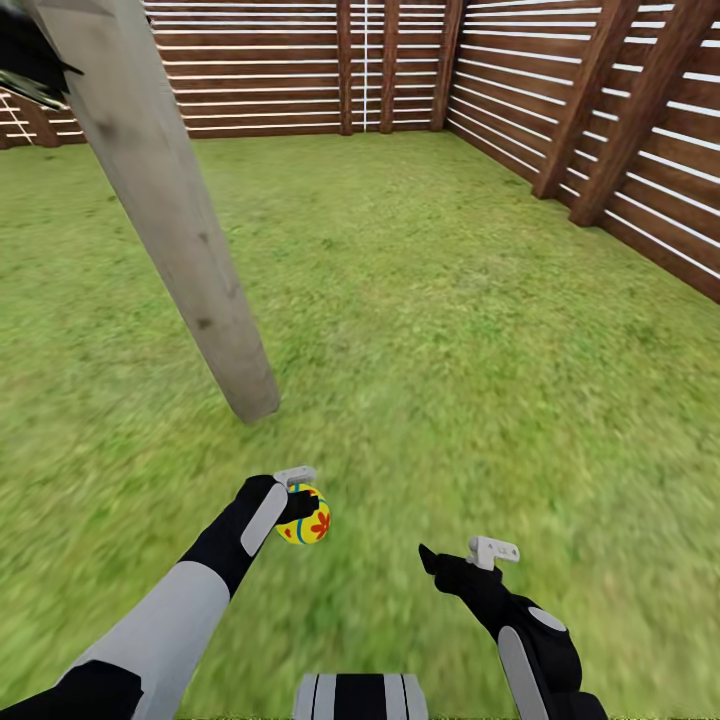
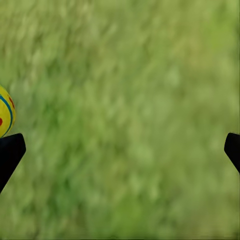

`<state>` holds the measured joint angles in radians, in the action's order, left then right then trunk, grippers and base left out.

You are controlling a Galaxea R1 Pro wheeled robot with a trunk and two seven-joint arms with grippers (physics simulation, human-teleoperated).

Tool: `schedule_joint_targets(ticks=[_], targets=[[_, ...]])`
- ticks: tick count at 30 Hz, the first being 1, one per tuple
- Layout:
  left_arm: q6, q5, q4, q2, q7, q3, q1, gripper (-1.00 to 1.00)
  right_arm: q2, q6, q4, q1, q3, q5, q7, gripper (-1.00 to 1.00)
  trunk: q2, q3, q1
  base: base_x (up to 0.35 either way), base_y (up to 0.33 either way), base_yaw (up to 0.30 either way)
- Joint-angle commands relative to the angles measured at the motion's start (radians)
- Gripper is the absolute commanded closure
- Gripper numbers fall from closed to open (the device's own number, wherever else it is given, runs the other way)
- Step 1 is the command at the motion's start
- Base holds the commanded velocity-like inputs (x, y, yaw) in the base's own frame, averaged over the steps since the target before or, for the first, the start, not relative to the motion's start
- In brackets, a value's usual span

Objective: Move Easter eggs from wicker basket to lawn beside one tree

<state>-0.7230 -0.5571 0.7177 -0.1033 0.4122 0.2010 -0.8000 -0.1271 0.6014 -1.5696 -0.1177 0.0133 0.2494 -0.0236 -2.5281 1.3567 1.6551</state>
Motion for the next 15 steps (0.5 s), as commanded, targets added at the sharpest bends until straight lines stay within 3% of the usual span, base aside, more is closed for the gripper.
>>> schedule_joint_targets(ticks=[1, 15], targets=[[-0.001, -0.01, 0.001, 0.001, 0.01, 0.003, -0.001, 1.0, 0.0, 0.005, -0.001, 0.0, -0.001, 0.005, -0.002, -1.0, -0.001, 0.005, 0.0, 0.002, 0.0, 0.0], [-0.001, -0.01, 0.001, 0.001, 0.01, 0.003, -0.001, 1.0, 0.0, 0.004, -0.001, 0.0, -0.001, 0.005, -0.002, -1.0, -0.004, 0.059, 0.007, 0.0, 0.0, 0.0]])
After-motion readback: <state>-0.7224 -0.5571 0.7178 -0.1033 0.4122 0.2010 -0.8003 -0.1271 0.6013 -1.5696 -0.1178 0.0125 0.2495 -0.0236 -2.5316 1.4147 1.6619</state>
